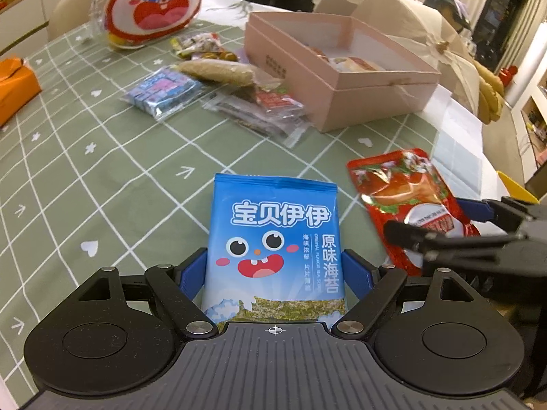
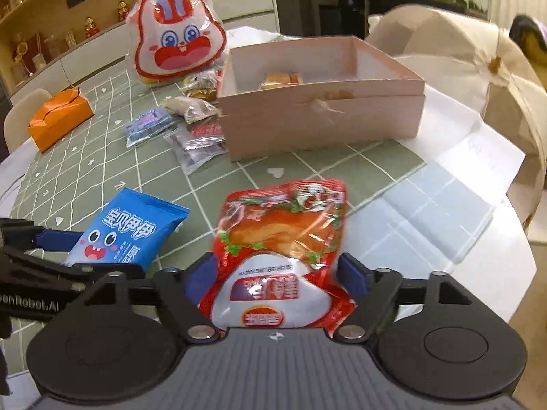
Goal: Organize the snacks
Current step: 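Lift the seaweed packet with the left tool while the right tool lifts the chicken packet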
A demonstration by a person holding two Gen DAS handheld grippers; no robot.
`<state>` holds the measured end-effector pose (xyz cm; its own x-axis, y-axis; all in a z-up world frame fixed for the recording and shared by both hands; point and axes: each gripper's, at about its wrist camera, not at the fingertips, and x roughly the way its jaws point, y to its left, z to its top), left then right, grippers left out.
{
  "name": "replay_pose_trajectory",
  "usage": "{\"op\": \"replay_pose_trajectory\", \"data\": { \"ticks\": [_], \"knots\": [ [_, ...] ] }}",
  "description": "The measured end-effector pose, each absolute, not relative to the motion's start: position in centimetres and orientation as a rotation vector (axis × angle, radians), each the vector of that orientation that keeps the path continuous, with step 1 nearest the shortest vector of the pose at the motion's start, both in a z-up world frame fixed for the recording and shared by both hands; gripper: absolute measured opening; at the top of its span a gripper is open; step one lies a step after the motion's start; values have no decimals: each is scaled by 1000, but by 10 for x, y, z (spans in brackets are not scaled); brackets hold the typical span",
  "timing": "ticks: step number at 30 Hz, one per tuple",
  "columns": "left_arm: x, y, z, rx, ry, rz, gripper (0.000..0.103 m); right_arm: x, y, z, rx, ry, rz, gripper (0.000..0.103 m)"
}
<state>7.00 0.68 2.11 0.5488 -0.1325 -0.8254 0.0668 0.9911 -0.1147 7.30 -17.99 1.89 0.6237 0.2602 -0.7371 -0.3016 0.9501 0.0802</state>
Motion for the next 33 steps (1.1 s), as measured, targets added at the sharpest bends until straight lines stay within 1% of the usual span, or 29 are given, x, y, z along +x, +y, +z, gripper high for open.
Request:
{"op": "replay_pose_trajectory", "data": {
  "ticks": [2,10,12,14,16,18,26,29,32,33],
  "knots": [
    [70,9,21,-78,979,-118,86,68,-167,15,-121,813,291,85],
    [75,15,19,-86,973,-150,88,63,-166,14,-88,795,252,85],
    [77,14,19,-83,977,-153,88,61,-167,15,-88,794,253,84],
    [78,12,19,-74,986,-151,88,60,-169,17,-77,793,248,78],
    [78,10,19,-62,991,-142,88,58,-175,21,-56,788,237,61],
    [77,7,19,-46,991,-132,88,58,-183,25,-23,794,248,54],
    [73,3,17,-26,969,-115,89,55,-186,27,-6,807,282,52],
    [74,2,18,-32,977,-145,89,57,-189,30,24,818,302,48],
    [73,-1,20,-40,982,-202,88,63,-200,37,98,842,339,41],
    [72,-2,20,-44,981,-222,88,65,-204,38,124,850,349,37]
  ]
}}
